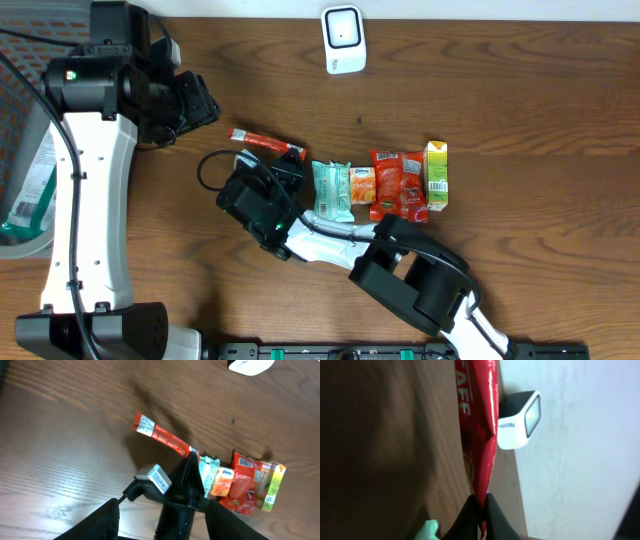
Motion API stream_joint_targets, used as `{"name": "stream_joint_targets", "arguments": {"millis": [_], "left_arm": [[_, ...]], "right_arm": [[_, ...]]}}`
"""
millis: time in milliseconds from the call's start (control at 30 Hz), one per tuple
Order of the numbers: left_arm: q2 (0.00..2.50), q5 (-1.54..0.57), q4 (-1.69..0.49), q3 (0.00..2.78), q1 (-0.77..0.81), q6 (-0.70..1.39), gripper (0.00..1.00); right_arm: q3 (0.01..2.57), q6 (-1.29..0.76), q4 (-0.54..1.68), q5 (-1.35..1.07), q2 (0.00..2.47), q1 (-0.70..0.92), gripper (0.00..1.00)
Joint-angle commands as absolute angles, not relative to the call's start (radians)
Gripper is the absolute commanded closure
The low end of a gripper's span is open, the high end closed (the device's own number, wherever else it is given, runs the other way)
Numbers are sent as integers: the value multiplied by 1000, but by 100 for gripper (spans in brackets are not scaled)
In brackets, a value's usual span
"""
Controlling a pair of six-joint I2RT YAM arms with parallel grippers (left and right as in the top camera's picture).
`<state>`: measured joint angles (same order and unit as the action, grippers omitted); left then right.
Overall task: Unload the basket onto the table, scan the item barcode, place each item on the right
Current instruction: 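Lower the Nescafe stick onto the table left of the wipes with the right gripper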
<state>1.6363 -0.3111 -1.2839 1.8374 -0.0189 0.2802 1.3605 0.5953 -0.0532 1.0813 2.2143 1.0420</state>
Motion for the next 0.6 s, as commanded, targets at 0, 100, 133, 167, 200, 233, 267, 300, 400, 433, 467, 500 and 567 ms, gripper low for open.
{"name": "stream_joint_targets", "arguments": {"millis": [0, 100, 133, 167, 200, 233, 267, 300, 400, 433, 467, 500, 567], "left_arm": [[1646, -293, -1282, 1835, -21, 263, 43], [1646, -293, -1283, 1835, -21, 263, 43], [1646, -293, -1283, 1835, -21, 263, 43], [1646, -293, -1283, 1835, -21, 263, 43], [1646, -293, -1283, 1835, -21, 263, 43], [1646, -293, -1282, 1835, -21, 263, 43], [1646, -293, -1282, 1835, -21, 263, 43], [1646, -293, -1282, 1835, -21, 263, 43], [1646, -293, -1282, 1835, -21, 263, 43], [1646, -293, -1282, 1835, -21, 263, 43], [1646, -293, -1281, 1835, -21, 263, 43], [1646, -293, -1279, 1835, -21, 263, 43], [1646, -293, -1275, 1835, -21, 263, 43]], "right_arm": [[1374, 576, -11, 1019, 2214, 1051, 96], [1374, 543, 21, 1016, 2214, 1052, 89], [1374, 528, 33, 1016, 2214, 1052, 87], [1374, 518, 43, 1015, 2214, 1052, 84], [1374, 506, 49, 1015, 2214, 1053, 80], [1374, 488, 53, 1015, 2214, 1053, 66], [1374, 476, 54, 1015, 2214, 1054, 56], [1374, 471, 54, 1015, 2214, 1054, 49], [1374, 468, 53, 1015, 2214, 1054, 27], [1374, 469, 52, 1015, 2214, 1054, 25], [1375, 469, 52, 1015, 2213, 1054, 25], [1375, 469, 56, 1009, 2207, 1053, 25], [1375, 469, 88, 957, 2188, 1052, 25]]}}
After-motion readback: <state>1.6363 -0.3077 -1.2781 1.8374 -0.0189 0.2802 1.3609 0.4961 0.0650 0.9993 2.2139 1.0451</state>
